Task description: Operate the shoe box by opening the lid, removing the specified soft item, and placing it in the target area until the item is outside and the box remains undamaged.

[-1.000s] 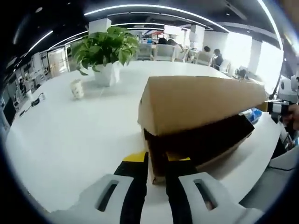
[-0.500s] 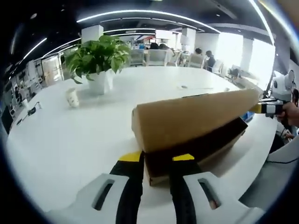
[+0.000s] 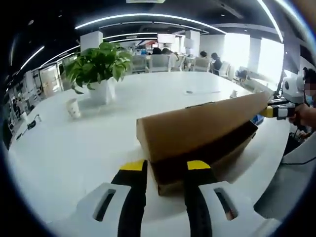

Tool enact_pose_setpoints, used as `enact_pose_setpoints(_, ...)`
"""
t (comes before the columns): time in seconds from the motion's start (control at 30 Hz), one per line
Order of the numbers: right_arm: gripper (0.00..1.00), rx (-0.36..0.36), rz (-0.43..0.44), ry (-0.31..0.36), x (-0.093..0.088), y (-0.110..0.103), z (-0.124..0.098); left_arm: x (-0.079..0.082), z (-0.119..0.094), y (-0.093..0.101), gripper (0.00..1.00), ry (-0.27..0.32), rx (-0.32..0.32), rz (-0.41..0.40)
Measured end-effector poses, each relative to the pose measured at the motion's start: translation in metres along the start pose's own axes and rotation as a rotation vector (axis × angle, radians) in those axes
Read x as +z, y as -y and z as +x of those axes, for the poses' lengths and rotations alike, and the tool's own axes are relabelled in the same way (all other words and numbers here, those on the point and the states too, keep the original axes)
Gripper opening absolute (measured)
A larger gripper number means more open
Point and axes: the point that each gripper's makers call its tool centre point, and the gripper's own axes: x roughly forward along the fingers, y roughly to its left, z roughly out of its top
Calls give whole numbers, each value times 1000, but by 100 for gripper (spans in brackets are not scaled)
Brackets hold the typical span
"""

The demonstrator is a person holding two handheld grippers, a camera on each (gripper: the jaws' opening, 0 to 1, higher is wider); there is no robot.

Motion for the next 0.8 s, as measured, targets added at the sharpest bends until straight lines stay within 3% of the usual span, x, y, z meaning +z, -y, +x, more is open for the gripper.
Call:
enact_pose_setpoints(0.33, 20, 55, 1, -3, -9, -11, 0, -3, 0, 4, 30, -1, -17, 6)
enact_pose_setpoints(0.8, 23, 66, -31, -60, -26, -14, 4, -19, 0, 7, 33, -48, -44, 36)
